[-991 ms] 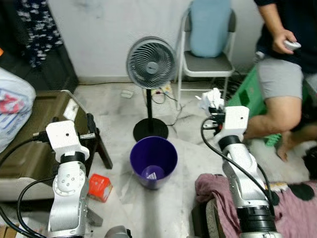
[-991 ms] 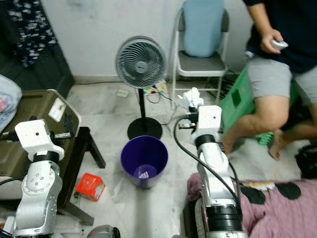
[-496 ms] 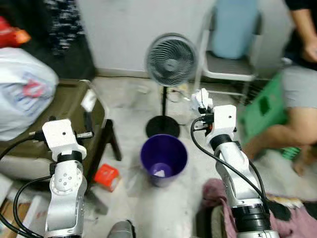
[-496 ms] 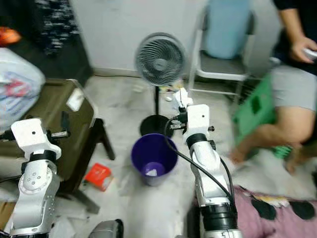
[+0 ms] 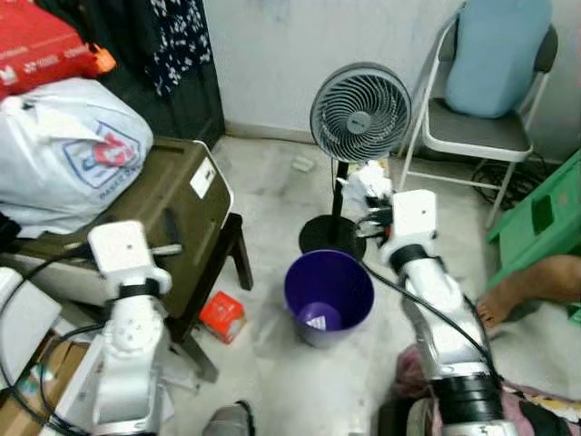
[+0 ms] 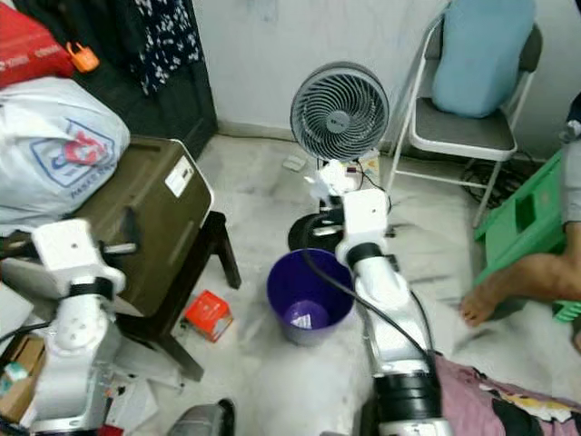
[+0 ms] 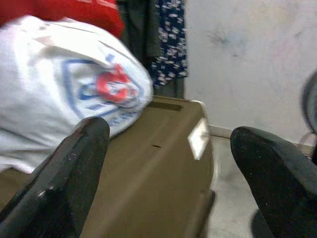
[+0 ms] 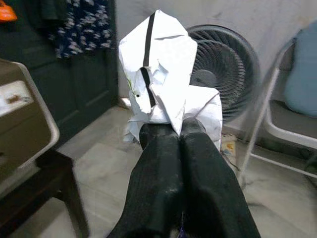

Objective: Clean up the room

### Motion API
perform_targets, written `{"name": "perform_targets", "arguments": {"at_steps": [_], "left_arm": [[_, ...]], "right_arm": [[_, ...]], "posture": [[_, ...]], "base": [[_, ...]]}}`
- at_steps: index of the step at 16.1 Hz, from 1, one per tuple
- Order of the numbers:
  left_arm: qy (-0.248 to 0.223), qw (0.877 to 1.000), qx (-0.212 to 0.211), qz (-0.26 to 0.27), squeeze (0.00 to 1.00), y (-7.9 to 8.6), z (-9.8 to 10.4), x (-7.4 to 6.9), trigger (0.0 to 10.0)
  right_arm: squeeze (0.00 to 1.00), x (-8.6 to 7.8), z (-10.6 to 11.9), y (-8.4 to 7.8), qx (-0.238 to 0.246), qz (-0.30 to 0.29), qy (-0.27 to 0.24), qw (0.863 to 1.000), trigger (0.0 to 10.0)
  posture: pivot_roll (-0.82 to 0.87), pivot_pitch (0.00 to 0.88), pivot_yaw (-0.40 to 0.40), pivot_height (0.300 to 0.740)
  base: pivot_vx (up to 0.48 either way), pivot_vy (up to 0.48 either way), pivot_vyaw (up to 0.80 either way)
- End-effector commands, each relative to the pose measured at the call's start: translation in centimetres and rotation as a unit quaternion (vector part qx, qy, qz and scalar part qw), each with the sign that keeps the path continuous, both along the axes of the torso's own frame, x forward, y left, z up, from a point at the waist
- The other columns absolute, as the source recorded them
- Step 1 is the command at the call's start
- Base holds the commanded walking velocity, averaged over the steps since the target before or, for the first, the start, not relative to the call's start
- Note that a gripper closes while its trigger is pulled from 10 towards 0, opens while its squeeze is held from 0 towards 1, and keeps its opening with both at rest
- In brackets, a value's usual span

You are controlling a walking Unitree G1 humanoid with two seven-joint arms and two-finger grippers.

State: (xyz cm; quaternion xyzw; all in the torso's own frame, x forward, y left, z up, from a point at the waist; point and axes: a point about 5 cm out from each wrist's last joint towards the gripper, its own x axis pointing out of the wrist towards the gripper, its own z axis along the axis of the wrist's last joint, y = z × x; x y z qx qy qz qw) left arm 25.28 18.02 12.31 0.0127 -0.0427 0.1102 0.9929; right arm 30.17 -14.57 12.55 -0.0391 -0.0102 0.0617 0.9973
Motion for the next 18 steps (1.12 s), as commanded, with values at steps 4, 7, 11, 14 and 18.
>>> {"name": "perform_targets", "arguments": {"at_steps": [4,7,11,14,18], "left_arm": [[-0.006,1.000,0.001,-0.007,0.00,0.31,0.24,0.00,10.0],[-0.010,1.000,-0.002,-0.016,0.00,0.13,0.34,-0.04,10.0],[-0.011,1.000,-0.001,-0.016,0.00,0.20,0.39,-0.08,10.0],[-0.011,1.000,-0.001,-0.017,0.00,0.22,0.40,-0.06,10.0],[-0.011,1.000,0.001,-0.018,0.00,0.25,0.42,-0.04,10.0]], "right_arm": [[0.00,0.29,0.52,0.65,0.016,0.007,-0.005,1.000,10.0],[0.00,0.34,0.48,0.67,0.022,0.007,-0.002,1.000,10.0],[0.00,0.25,0.71,0.96,0.010,0.013,-0.011,1.000,10.0],[0.00,0.21,0.78,1.17,0.006,0.020,-0.013,1.000,10.0],[0.00,0.14,0.85,1.42,0.009,0.030,-0.017,0.999,10.0]], "posture": [[-0.04,0.017,-0.009,0.740],[-0.04,0.017,-0.009,0.740],[-0.04,0.024,-0.006,0.740],[-0.04,0.028,-0.004,0.740],[-0.04,0.027,-0.002,0.740]], "base": [[0.000,0.000,0.00],[0.000,0.000,-0.17],[0.000,0.000,0.00],[0.080,0.000,0.00],[0.288,0.060,0.72]]}}
